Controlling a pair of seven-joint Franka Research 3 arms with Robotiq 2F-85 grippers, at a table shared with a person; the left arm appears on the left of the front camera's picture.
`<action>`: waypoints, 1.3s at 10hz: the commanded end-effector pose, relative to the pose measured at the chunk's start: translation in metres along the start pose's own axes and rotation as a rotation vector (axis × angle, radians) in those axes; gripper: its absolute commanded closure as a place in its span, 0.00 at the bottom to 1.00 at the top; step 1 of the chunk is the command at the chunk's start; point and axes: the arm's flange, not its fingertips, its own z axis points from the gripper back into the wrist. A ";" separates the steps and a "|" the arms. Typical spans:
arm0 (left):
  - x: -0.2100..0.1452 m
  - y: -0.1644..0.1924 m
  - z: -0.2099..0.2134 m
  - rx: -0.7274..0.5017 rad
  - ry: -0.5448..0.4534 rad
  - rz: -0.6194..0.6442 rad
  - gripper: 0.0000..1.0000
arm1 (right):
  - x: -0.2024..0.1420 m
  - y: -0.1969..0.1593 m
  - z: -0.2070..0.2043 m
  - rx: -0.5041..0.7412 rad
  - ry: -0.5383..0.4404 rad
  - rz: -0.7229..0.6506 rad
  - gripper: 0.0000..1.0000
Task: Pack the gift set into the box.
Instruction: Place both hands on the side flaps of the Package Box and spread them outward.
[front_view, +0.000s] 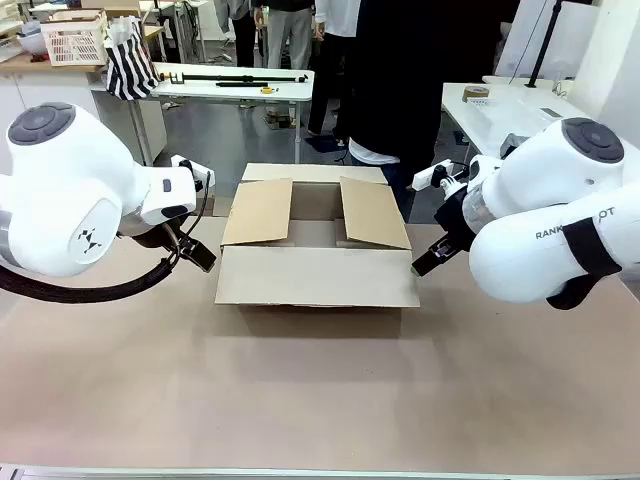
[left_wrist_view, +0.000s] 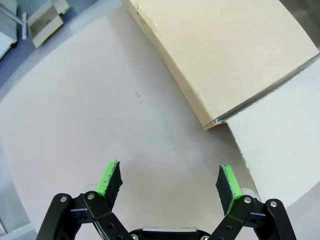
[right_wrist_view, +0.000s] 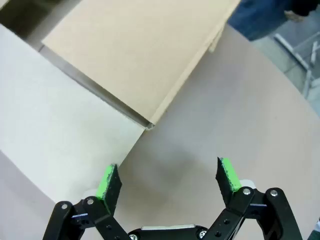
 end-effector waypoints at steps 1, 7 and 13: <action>0.000 0.000 0.000 0.000 0.000 0.000 0.00 | 0.000 0.000 0.000 0.000 0.000 0.000 0.00; 0.000 0.000 0.000 0.000 0.000 0.000 0.00 | 0.000 0.000 0.000 0.000 0.000 0.000 0.00; 0.000 0.000 0.000 0.000 0.000 0.000 0.00 | 0.002 -0.006 0.021 0.058 0.017 0.020 0.00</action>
